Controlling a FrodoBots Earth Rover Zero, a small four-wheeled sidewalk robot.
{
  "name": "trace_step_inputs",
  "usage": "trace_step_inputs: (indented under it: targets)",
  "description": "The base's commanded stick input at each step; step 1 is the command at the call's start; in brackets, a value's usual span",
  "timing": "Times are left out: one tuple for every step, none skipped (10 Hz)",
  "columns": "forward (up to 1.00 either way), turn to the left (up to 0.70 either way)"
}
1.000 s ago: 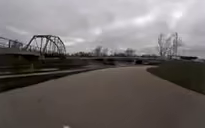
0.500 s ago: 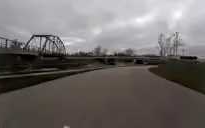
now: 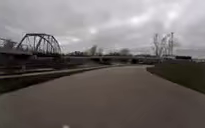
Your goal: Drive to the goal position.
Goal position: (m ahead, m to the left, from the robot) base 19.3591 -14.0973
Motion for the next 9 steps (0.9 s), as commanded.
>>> trace_step_inputs:
  targets:
    - [1.0, 0.02]
    - [1.0, 0.0]
    - [1.0, -0.23]
    - [1.0, -0.4]
    - [1.0, -0.4]
    - [1.0, -0.4]
    - [1.0, -0.31]
    - [1.0, -0.04]
    - [1.0, 0.0]
